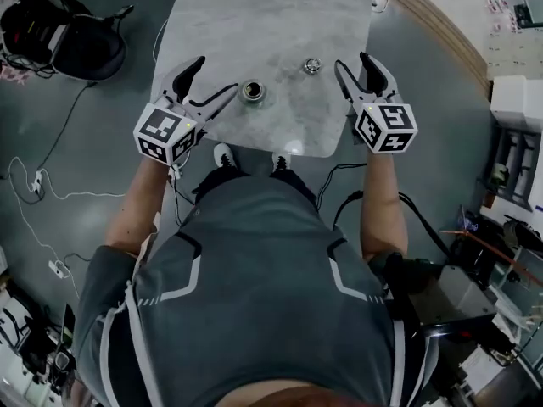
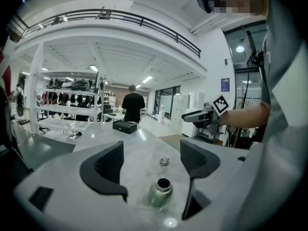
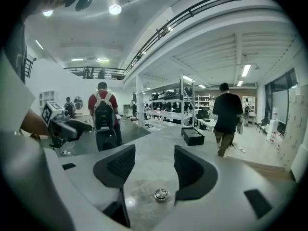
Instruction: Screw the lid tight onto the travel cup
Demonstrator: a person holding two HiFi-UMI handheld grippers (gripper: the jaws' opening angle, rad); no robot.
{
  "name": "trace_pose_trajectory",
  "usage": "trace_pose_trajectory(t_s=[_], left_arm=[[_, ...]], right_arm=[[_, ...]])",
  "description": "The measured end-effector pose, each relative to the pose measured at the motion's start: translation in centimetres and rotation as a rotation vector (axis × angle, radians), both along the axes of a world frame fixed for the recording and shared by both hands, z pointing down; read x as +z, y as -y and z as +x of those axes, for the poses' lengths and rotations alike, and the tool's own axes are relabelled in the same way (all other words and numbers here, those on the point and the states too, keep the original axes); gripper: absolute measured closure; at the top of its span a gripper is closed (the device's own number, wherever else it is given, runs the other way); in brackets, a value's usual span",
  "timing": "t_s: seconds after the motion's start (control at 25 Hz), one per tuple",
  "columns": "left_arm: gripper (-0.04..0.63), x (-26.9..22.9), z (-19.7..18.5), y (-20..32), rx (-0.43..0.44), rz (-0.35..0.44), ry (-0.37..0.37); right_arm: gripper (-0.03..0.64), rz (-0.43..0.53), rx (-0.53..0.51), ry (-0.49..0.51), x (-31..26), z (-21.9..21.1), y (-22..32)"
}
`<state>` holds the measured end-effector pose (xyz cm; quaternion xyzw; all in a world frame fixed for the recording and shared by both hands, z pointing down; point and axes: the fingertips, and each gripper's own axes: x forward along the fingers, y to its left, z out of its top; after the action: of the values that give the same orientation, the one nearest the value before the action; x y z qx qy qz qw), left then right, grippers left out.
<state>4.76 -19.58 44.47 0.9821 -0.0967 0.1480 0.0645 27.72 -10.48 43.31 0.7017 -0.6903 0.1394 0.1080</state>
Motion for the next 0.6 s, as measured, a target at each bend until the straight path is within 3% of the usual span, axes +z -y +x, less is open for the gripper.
trace_pose_trajectory(t_s=[0.6], left_arm=[[0.210, 16.6, 0.3, -4.7, -0.205, -0.087, 0.231]], right_arm=[[0.307, -0.232, -0.229, 0.061, 15.3, 0.3, 1.7]])
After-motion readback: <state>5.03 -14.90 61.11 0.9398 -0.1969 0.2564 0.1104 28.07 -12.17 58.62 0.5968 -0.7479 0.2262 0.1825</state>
